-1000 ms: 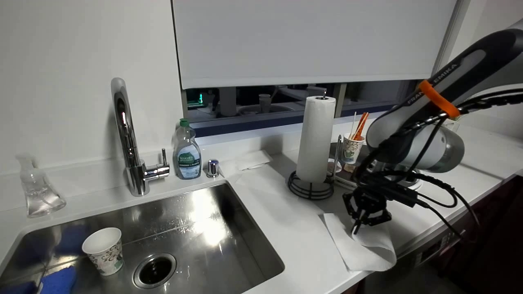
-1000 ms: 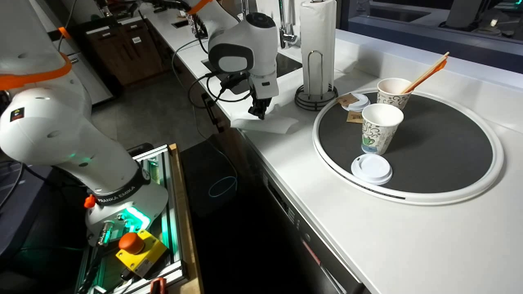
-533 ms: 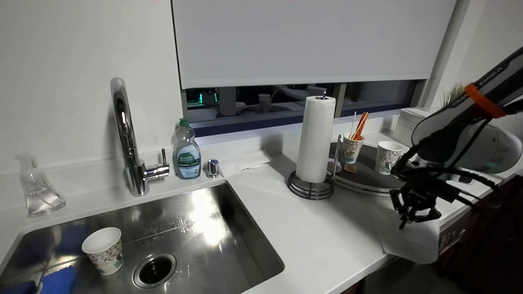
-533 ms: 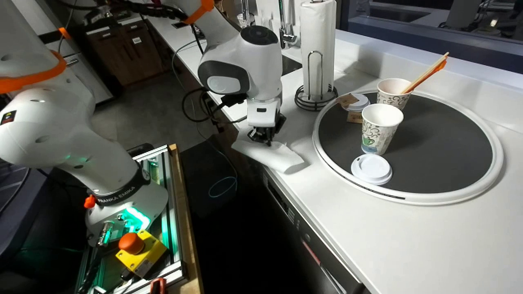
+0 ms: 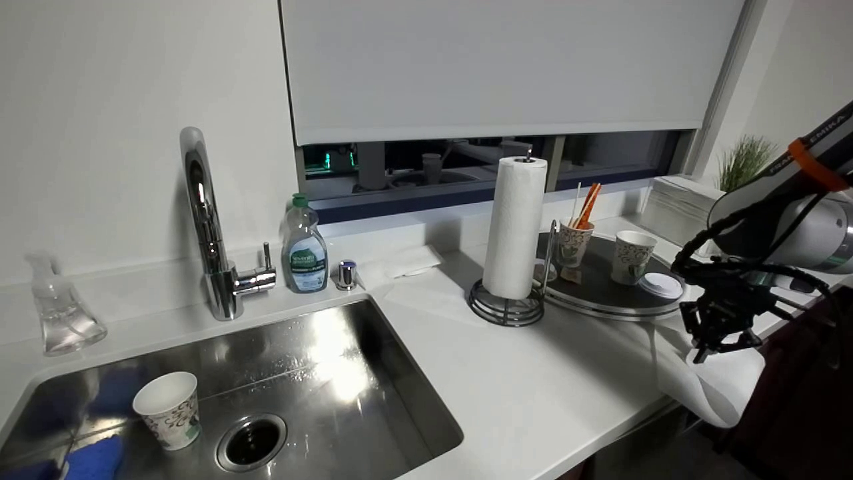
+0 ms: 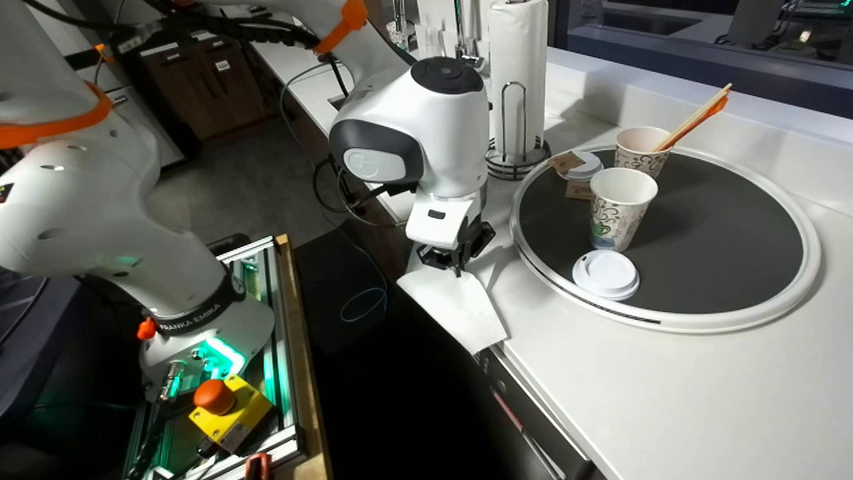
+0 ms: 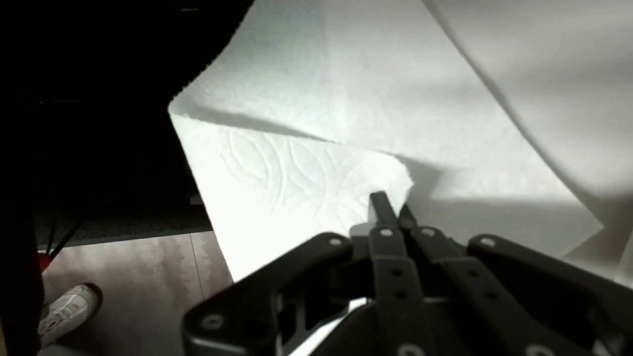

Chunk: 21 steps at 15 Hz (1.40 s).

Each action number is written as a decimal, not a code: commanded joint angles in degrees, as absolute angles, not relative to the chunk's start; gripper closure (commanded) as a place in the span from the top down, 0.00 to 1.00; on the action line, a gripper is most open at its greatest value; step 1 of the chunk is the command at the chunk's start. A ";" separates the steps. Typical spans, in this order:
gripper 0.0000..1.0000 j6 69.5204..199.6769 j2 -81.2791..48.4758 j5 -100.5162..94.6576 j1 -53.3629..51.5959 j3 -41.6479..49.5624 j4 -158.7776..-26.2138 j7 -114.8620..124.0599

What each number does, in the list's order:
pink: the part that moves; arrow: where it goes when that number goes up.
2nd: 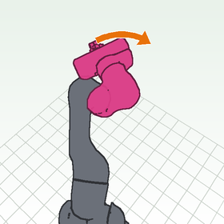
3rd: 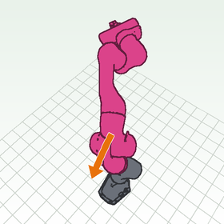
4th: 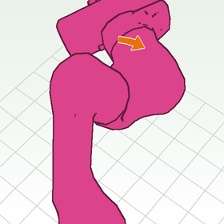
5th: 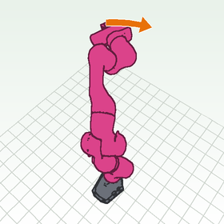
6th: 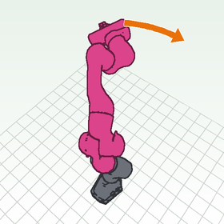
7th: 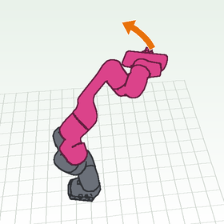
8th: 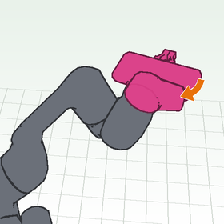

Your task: Tear one paper towel from the roll and use it to wipe the countertop.

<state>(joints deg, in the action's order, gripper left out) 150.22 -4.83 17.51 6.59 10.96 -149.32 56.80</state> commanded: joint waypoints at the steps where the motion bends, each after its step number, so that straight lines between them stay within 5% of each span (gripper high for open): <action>1: 0.00 145.38 -7.56 10.52 3.53 8.12 -145.54 60.79; 11: 0.00 133.59 -13.87 -3.36 -13.27 -6.60 -128.89 67.92; 21: 0.00 131.85 -21.17 -4.20 -13.70 -5.08 -125.32 59.08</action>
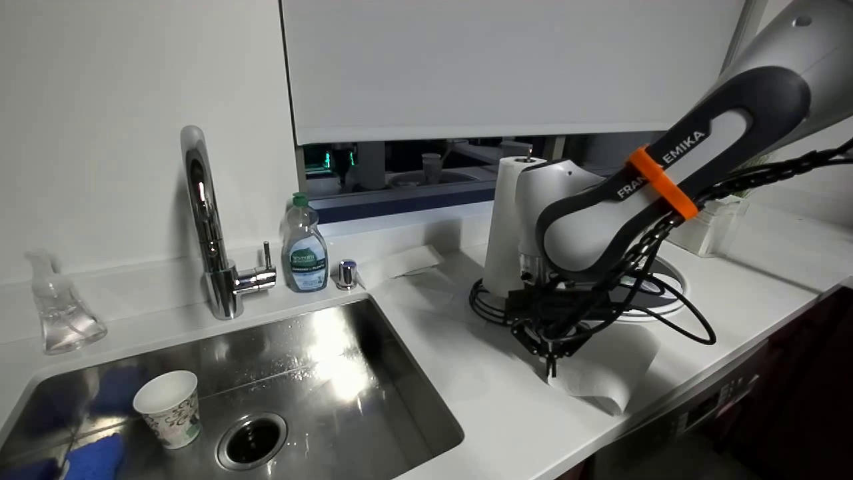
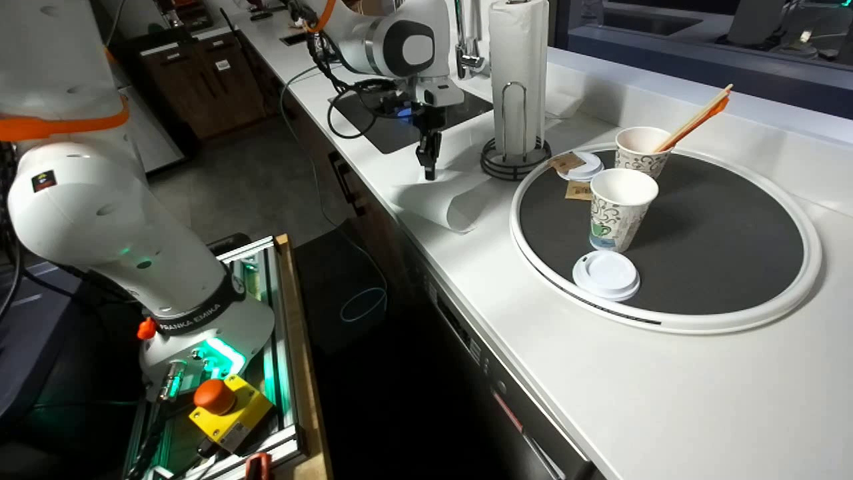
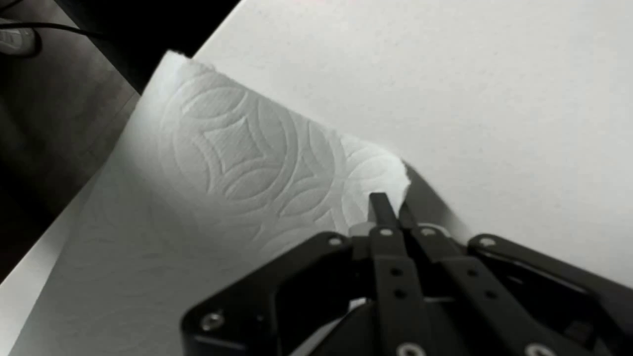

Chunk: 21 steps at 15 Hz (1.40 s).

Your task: Tear one paper towel from the roll and use it to wipe the countertop.

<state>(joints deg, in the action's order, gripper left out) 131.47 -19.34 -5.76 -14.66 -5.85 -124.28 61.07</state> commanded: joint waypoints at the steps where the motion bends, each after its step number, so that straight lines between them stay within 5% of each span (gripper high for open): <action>1: 0.00 131.85 -20.10 -3.32 -13.32 -4.76 -126.63 59.23; 13: 0.00 144.09 -8.93 13.59 -3.29 2.01 -145.04 59.99; 21: 0.00 150.74 -3.44 6.39 -5.88 -0.47 -142.36 52.84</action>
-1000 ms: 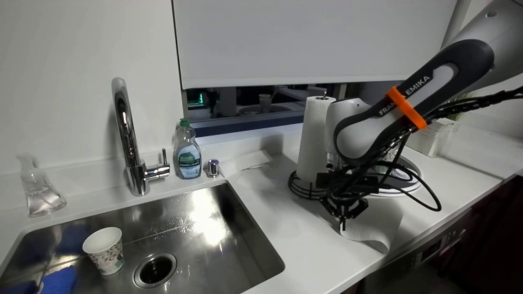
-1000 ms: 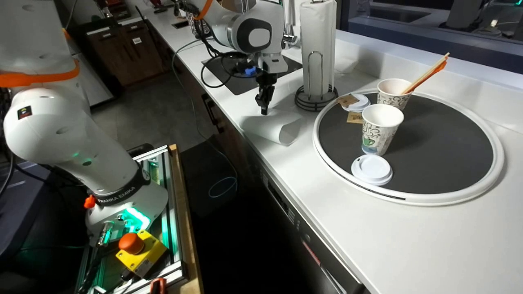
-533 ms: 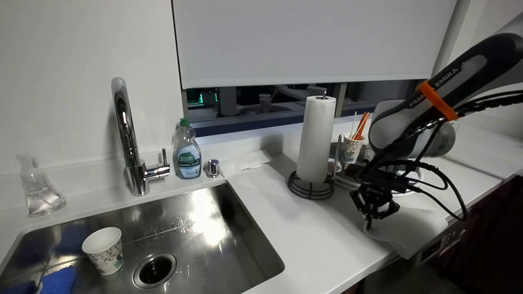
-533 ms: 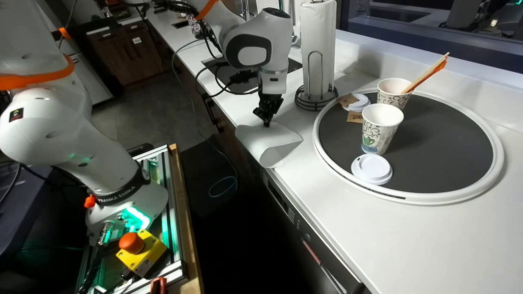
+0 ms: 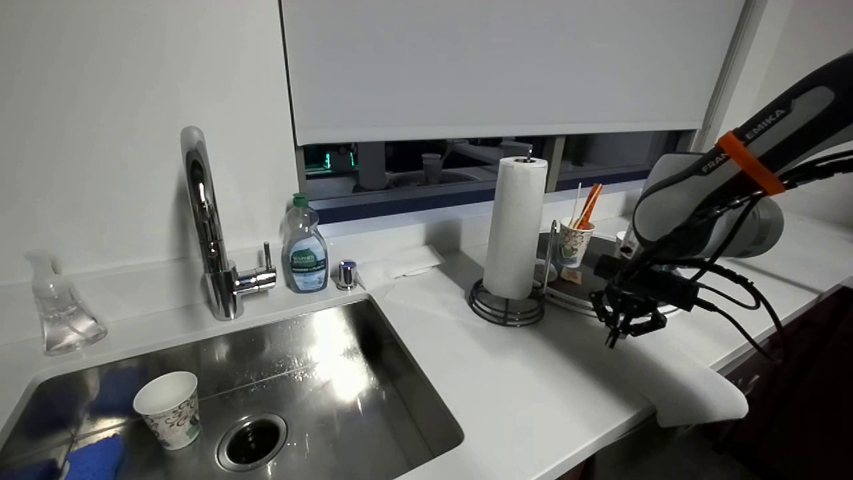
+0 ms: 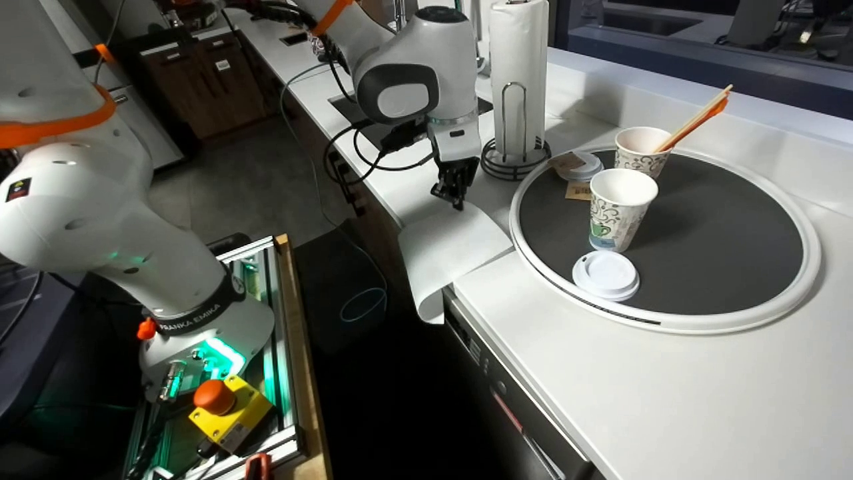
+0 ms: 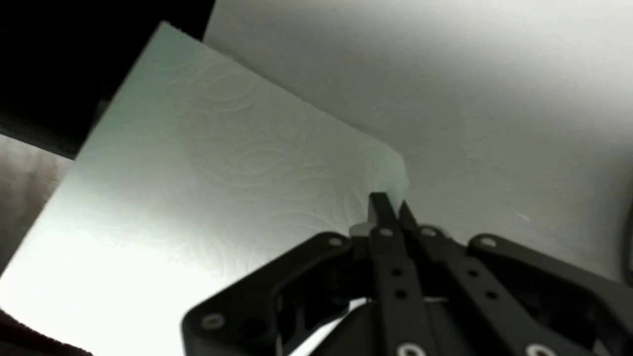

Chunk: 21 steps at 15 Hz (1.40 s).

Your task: Tear one paper towel from the roll and use it to wipe the countertop.

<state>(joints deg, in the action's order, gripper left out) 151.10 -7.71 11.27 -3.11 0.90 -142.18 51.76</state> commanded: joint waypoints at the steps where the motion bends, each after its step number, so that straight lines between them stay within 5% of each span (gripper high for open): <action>1: 0.00 149.56 -2.41 5.10 -6.87 -1.71 -141.74 52.69; 11: 0.00 142.92 -3.77 5.42 -12.98 -12.04 -135.61 35.94; 21: 0.00 115.29 -1.31 -12.36 -11.76 -10.02 -125.79 21.10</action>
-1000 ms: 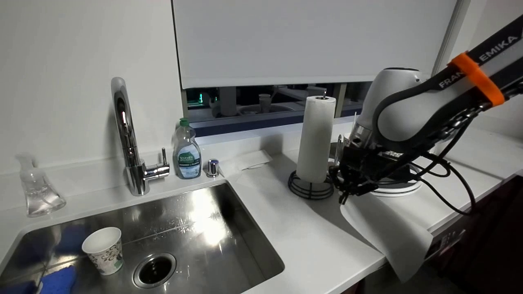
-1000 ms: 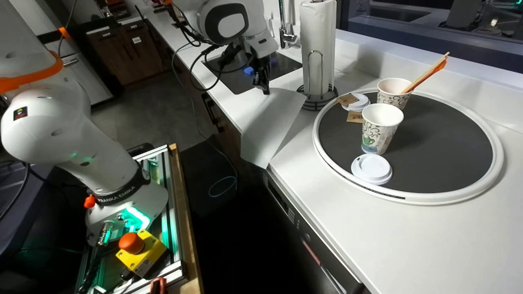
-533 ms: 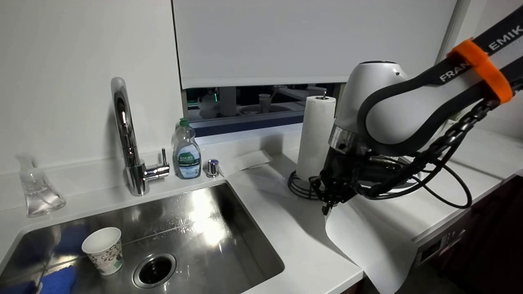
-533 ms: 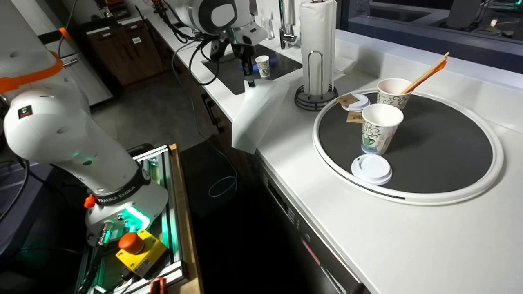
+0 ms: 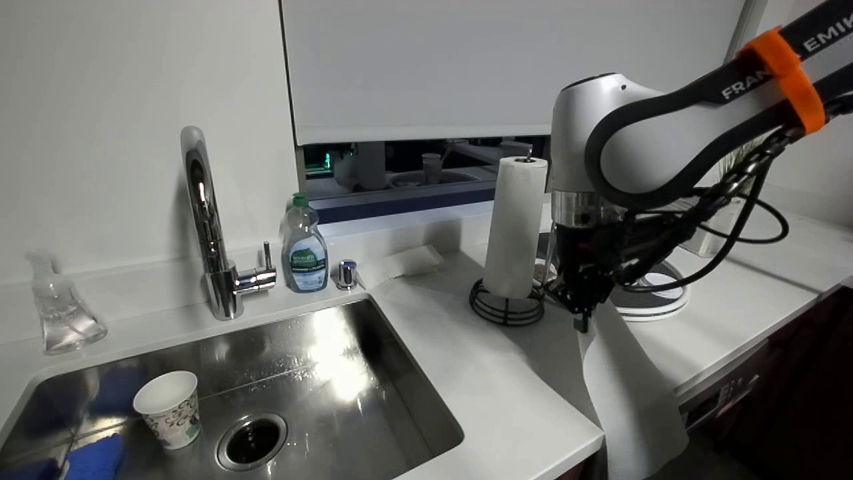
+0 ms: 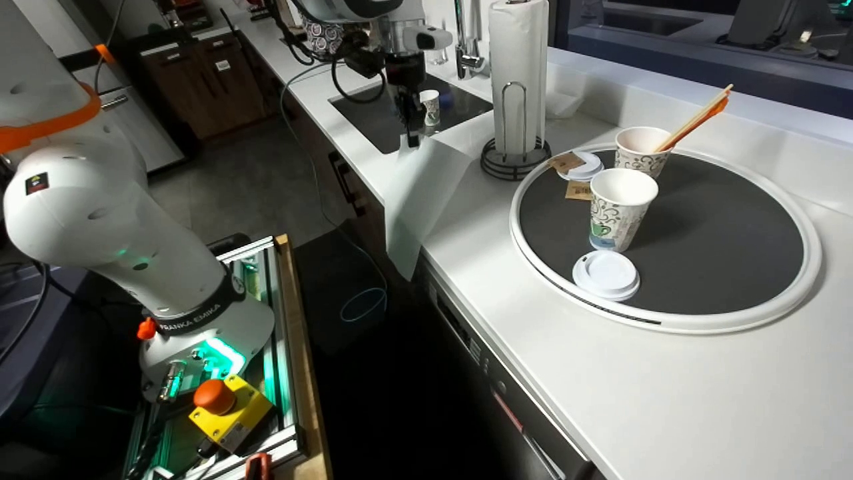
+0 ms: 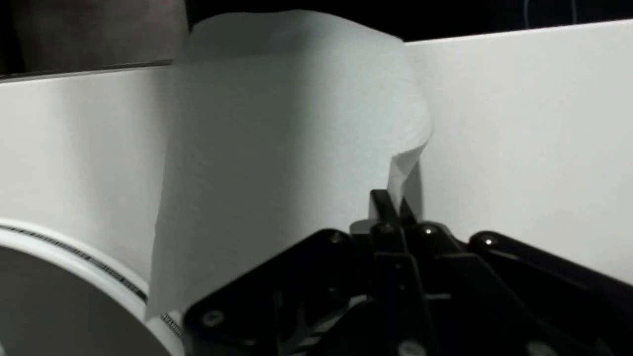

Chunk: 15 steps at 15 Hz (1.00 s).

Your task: Tear one paper towel from the roll and use it to wipe the countertop.

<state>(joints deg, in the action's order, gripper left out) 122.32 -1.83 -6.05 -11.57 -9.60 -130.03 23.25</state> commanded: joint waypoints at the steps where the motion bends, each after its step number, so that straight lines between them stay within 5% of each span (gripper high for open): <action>1: 0.00 113.79 -1.67 -15.12 -11.98 -10.34 -123.79 20.92; 12: 0.00 115.50 -6.65 -32.83 -13.60 -12.60 -114.21 13.60; 13: 0.26 116.20 -7.41 -31.03 -13.82 -12.87 -114.80 12.37; 15: 0.32 116.43 -8.71 -29.28 -14.08 -12.89 -115.40 11.96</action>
